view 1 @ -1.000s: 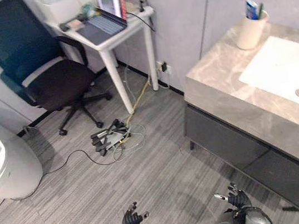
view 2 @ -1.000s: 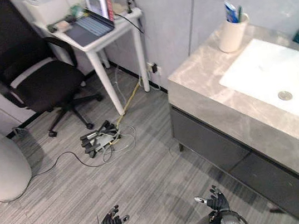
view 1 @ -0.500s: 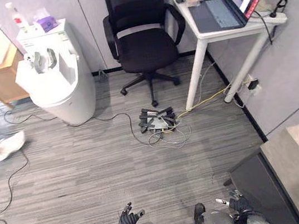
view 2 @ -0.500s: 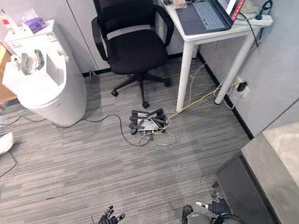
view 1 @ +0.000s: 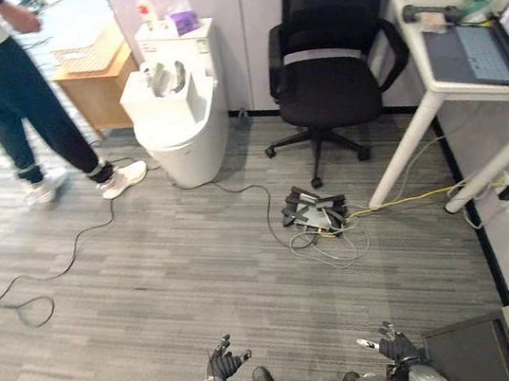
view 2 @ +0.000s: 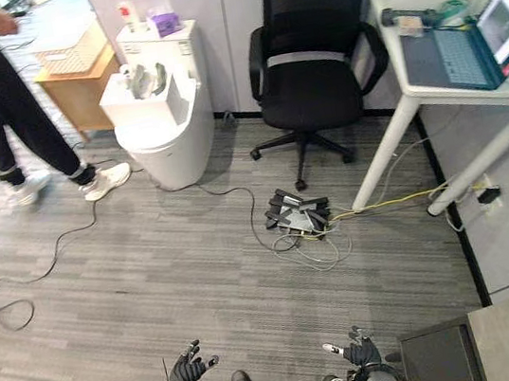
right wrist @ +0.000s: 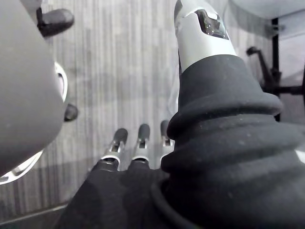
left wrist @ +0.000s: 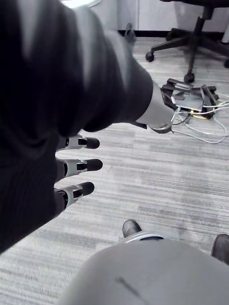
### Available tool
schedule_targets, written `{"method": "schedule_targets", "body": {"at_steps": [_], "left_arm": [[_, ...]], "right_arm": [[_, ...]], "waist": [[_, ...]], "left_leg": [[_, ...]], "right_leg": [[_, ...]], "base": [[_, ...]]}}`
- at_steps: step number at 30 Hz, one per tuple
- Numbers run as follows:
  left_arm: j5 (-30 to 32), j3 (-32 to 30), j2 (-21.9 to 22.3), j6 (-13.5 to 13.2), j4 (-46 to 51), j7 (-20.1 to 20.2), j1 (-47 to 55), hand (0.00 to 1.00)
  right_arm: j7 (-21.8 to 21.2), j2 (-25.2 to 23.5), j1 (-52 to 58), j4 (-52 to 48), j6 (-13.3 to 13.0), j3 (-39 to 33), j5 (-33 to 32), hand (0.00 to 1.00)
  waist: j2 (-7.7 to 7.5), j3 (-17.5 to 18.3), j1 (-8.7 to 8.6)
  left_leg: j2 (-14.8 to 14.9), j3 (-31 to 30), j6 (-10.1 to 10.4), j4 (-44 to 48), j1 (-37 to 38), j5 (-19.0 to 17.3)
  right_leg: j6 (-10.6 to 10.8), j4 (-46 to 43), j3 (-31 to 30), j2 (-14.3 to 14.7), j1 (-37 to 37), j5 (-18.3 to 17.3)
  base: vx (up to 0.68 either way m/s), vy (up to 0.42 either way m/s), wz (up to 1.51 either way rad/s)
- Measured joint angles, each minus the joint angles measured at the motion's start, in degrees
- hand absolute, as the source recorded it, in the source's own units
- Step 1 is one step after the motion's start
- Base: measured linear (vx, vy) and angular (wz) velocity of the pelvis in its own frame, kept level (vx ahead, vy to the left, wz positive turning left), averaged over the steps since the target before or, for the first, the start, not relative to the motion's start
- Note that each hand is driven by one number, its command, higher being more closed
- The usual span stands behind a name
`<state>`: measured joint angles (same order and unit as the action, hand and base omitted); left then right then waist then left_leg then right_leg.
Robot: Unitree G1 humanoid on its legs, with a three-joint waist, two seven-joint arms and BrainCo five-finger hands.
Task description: Organize washtable
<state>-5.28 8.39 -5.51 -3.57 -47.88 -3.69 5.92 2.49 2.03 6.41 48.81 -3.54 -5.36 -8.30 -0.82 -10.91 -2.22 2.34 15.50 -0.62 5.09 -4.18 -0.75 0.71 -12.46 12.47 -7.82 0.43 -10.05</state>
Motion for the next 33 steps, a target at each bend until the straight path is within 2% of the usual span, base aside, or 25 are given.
{"method": "schedule_targets", "body": {"at_steps": [1,3,6,8,9,10,11,12,13,15,17,20,22,23,24,25,26,27,28,29,30,31,32,33], "left_arm": [[0.0,-0.1,-0.4,-0.1,0.1,0.0,-0.3,0.00],[0.1,-0.6,-0.3,-0.1,0.1,-0.1,-0.1,0.00],[-0.5,-1.9,-0.1,-0.4,0.7,-0.2,0.1,0.00],[-1.4,-2.5,-0.2,-0.7,1.3,-0.3,0.1,0.00],[-1.9,-3.4,-0.2,-0.7,1.4,-0.3,-0.2,0.00],[-1.9,-4.3,-0.1,-0.6,1.3,-0.3,-0.8,0.00],[-1.9,-4.4,0.0,-0.7,1.3,-0.3,-0.9,0.00],[-1.9,-4.6,0.7,-0.7,1.2,-0.3,-0.4,0.00],[-1.8,-4.9,1.4,-0.8,1.1,-0.3,-0.3,0.00],[-1.8,-5.0,1.3,-0.7,1.1,-0.2,-0.3,0.00],[-1.7,-4.9,1.4,-0.8,1.1,-0.2,-0.4,0.00],[-1.7,-5.1,0.9,-0.8,0.6,-0.2,-0.1,0.00],[-1.5,-5.2,0.5,-0.8,1.0,-0.1,-0.1,0.00],[-0.9,-5.8,-0.4,-0.8,1.4,0.1,0.0,0.00],[-1.2,-6.9,-0.5,-1.3,3.1,0.2,1.4,0.00],[-1.0,-6.5,-0.4,-1.6,2.9,-0.1,2.1,0.00],[-0.8,-6.6,-0.7,-1.3,1.6,-0.1,1.0,0.00],[-0.2,-5.4,-1.1,-1.1,0.4,-0.2,-0.1,0.00],[0.4,-5.0,-0.8,-1.3,0.1,-0.1,-0.4,0.00],[0.3,-5.0,-0.7,-1.4,0.1,-0.1,-0.4,0.00],[0.4,-5.1,-0.3,-1.3,0.0,-0.3,-0.4,0.00],[0.4,-5.0,-0.2,-1.3,-0.5,-0.3,-0.5,0.00],[0.4,-5.0,-0.2,-1.3,-1.0,-0.3,-0.7,0.00],[0.4,-5.0,-0.1,-1.3,-1.8,-0.3,-0.9,0.00]], "right_arm": [[-0.1,-0.3,0.0,0.0,0.0,0.8,0.0,0.00],[-0.1,0.4,-0.3,0.0,0.0,2.2,0.1,0.00],[0.0,0.9,-1.4,0.1,-0.1,3.2,0.2,0.00],[0.1,0.7,-2.6,0.3,-0.1,3.5,0.7,0.00],[0.2,0.3,-3.5,0.3,-0.1,3.5,1.2,0.00],[0.4,0.1,-4.7,0.3,-0.2,3.6,1.3,0.00],[0.4,0.3,-5.2,0.2,-0.2,3.8,1.3,0.00],[0.4,0.9,-5.7,-0.4,-0.3,4.6,1.6,0.00],[0.3,1.4,-6.4,-0.7,-0.4,5.1,1.7,0.00],[0.2,0.9,-6.4,-0.8,-0.4,5.7,1.8,0.00],[-0.2,0.5,-6.8,-0.6,-0.2,6.4,1.9,0.00],[-0.3,0.2,-7.0,0.0,0.1,7.7,2.3,0.00],[-0.3,0.7,-7.6,0.1,0.2,8.7,3.1,0.00],[-0.4,0.7,-7.8,0.5,0.1,9.0,3.8,0.00],[-0.6,0.4,-6.2,0.0,0.1,9.9,3.9,0.00],[-0.8,0.8,-4.7,-0.8,-0.1,10.2,3.9,0.00],[-1.2,1.5,-4.9,-2.5,-0.6,9.4,3.8,0.00],[-1.3,1.4,-5.0,-2.3,-0.2,8.3,3.7,0.00],[-1.5,1.8,-4.7,-2.2,-0.2,8.1,3.7,0.00],[-1.5,2.0,-4.8,-2.1,-0.2,8.2,3.7,0.00],[-1.4,2.7,-4.9,-2.3,-0.5,8.0,3.6,0.00],[-1.4,3.5,-4.8,-2.3,-0.6,8.0,3.3,0.00],[-1.4,3.6,-4.6,-2.0,-0.5,7.9,3.2,0.00],[-1.5,4.3,-4.0,-1.9,-0.5,7.3,2.3,0.00]], "waist": [[-0.45,-0.4,0.06],[-0.12,-0.4,1.40],[0.74,-0.4,1.57],[0.85,-1.0,1.97],[0.69,-1.3,2.28],[0.18,-1.9,2.40],[0.23,-2.0,2.41],[0.90,-2.3,2.02],[2.32,-2.7,1.52],[2.12,-2.7,1.14],[3.16,-4.1,1.24],[3.23,-4.2,1.82],[2.86,-4.8,1.95],[0.55,-5.5,0.03],[0.60,-5.3,0.40],[1.96,-5.3,0.60],[1.72,-6.4,0.88],[0.39,-6.2,0.65],[-0.48,-6.2,0.36],[0.08,-6.4,0.16],[0.34,-6.5,-0.07],[1.33,-7.0,-0.18],[1.44,-7.1,-0.13],[1.38,-7.2,-0.18]], "left_leg": [[-1.2,-2.2,-0.1,-1.3,-0.3,1.5],[-2.0,-4.6,0.2,-3.7,-0.2,4.0],[-3.0,-11.1,0.3,-4.4,-4.6,7.5],[-2.7,-9.4,0.2,-4.7,-6.7,9.1],[-1.2,-1.7,-2.8,-2.7,-8.0,5.8],[1.8,9.2,-3.5,4.8,-9.3,1.8],[3.6,14.1,-3.8,8.9,-9.2,0.3],[6.1,19.8,-4.0,13.8,-9.1,-3.2],[6.1,22.7,-5.5,16.0,-9.5,-4.3],[3.4,20.2,-5.5,14.4,-9.8,-4.4],[1.0,15.8,-5.4,12.8,-10.7,-4.5],[0.4,14.2,-4.7,12.8,-11.2,-5.5],[-1.0,13.3,-3.8,11.9,-11.0,-6.9],[-2.0,13.9,-3.4,16.3,-10.8,-11.4],[2.3,11.9,-9.9,34.3,-11.2,-17.6],[4.2,9.3,-7.5,35.1,-9.0,-20.6],[0.6,3.8,-5.9,32.3,-6.6,-25.3],[-1.3,3.2,-6.4,29.4,-5.3,-23.7],[-2.8,1.8,-6.3,24.7,-4.6,-21.3],[-3.0,0.9,-5.5,23.1,-4.6,-20.5],[-3.3,-1.3,-6.2,21.0,-4.1,-19.1],[-4.0,-3.5,-6.2,19.0,-2.8,-18.4],[-4.5,-4.6,-5.8,17.6,-1.7,-18.1],[-5.6,-7.2,-5.2,14.7,1.1,-17.8]], "right_leg": [[1.8,-1.8,-4.5,1.3,-0.9,-1.1],[2.5,-2.0,-2.0,0.8,-0.7,-1.9],[2.7,-0.9,6.2,0.6,-0.6,-0.8],[2.2,-0.6,10.2,0.4,-0.8,-0.1],[1.8,-0.3,12.7,-0.3,-0.9,0.2],[1.9,-1.3,15.1,-2.1,-0.6,0.2],[1.9,-2.2,16.2,-3.0,-0.5,0.2],[2.3,-4.5,17.7,-4.0,-0.5,0.0],[3.6,-6.4,18.7,-4.6,-0.3,-1.0],[4.1,-4.5,19.9,-5.5,0.7,-1.8],[4.8,-2.7,23.0,-5.4,2.4,-1.0],[4.9,-3.6,23.7,-5.5,2.6,-0.9],[6.9,-5.7,23.6,-6.6,2.4,-2.7],[6.8,-7.1,23.4,-9.3,2.1,-4.0],[5.0,-14.5,21.3,-10.5,0.6,-7.6],[3.6,-17.3,18.5,-8.9,-0.3,-9.3],[5.3,-22.0,9.7,-7.4,-2.9,-11.1],[3.8,-23.4,6.5,-7.2,-5.1,-12.3],[3.5,-23.7,6.5,-6.5,-8.3,-12.5],[3.5,-23.6,7.8,-5.9,-10.2,-12.4],[3.9,-22.2,9.7,-4.8,-13.0,-12.0],[4.1,-19.3,9.8,-3.9,-15.2,-10.5],[4.3,-17.8,9.6,-3.4,-16.1,-9.1],[4.5,-14.5,9.0,-2.7,-17.0,-6.0]], "base": [[-0.04,-0.076,1.18],[-0.06,-0.060,0.89],[0.00,-0.027,1.18],[0.00,0.002,1.13],[-0.02,0.081,0.93],[0.01,0.111,0.84],[0.09,0.137,0.79],[0.09,0.179,0.72],[0.03,0.247,0.89],[-0.03,0.222,0.78],[-0.06,0.162,0.84],[-0.13,0.099,0.49],[-0.18,0.108,0.31],[-0.08,0.150,0.29],[-0.02,0.133,0.08],[0.00,0.090,-0.38],[-0.03,0.054,-0.08],[0.02,0.063,0.34],[0.05,0.025,0.61],[0.09,0.062,0.75],[0.08,0.090,0.87],[0.10,0.096,0.93],[0.17,0.084,1.08],[0.28,0.067,1.15]]}}
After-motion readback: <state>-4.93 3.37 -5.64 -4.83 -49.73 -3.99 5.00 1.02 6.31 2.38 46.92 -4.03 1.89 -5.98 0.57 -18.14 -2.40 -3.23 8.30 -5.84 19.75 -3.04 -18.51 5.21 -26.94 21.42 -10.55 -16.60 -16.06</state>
